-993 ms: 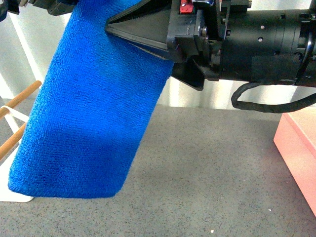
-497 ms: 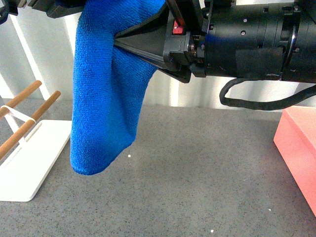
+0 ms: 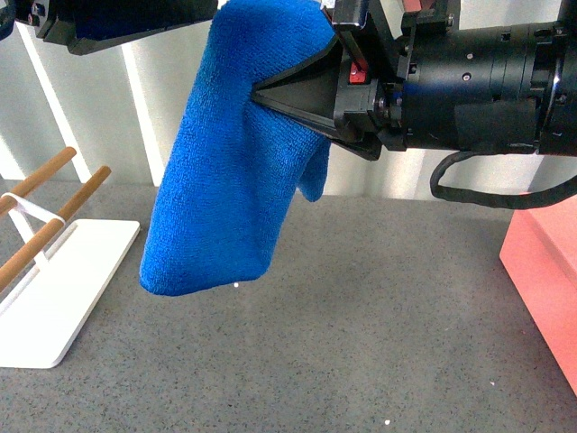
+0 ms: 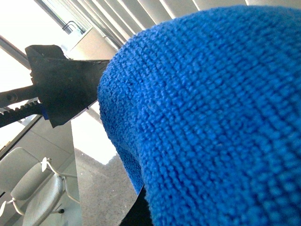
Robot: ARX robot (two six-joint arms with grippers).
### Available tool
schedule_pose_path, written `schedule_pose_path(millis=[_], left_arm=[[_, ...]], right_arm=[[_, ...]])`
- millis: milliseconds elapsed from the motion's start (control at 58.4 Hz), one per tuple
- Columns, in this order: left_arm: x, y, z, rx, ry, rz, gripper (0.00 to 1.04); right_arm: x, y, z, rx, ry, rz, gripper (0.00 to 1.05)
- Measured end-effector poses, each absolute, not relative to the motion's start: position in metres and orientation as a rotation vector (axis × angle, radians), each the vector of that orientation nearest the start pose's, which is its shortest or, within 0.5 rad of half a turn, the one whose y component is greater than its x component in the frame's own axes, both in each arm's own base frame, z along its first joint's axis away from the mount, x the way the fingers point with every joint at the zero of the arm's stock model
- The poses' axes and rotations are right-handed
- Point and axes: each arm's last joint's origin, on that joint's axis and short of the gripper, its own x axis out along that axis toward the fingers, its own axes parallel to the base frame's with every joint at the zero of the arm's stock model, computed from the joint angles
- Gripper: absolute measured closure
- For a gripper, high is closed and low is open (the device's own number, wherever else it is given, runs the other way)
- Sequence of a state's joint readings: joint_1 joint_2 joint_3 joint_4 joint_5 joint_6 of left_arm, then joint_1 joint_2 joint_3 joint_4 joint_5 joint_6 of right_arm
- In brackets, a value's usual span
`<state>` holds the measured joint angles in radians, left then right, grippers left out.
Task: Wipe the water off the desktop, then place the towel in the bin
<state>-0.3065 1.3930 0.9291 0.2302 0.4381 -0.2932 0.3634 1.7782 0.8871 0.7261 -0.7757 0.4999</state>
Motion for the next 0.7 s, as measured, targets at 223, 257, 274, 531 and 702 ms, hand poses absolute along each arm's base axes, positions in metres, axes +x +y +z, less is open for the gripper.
schedule_pose_path(millis=[223, 257, 274, 531, 702], left_arm=[[0.292, -0.105, 0.286, -0.294, 0.346, -0.701, 0.07], [0.292, -0.105, 0.286, -0.294, 0.346, -0.702, 0.07], [0.292, -0.105, 0.286, -0.294, 0.346, -0.701, 0.07], [0.262, -0.077, 0.263, -0.068, -0.003, -0.052, 0.41], [0.232, -0.049, 0.236, -0.026, -0.002, 0.002, 0.7]], right_arm=[[0.33, 0.147, 0.19, 0.461, 0.459, 1.05, 1.0], [0.33, 0.147, 0.19, 0.459, 0.46, 1.048, 1.0], [0.33, 0.147, 0.19, 0.458, 0.46, 1.048, 1.0], [0.329, 0.145, 0.187, 0.45, 0.465, 1.039, 1.0], [0.329, 0.142, 0.189, 0.444, 0.46, 1.031, 1.0]])
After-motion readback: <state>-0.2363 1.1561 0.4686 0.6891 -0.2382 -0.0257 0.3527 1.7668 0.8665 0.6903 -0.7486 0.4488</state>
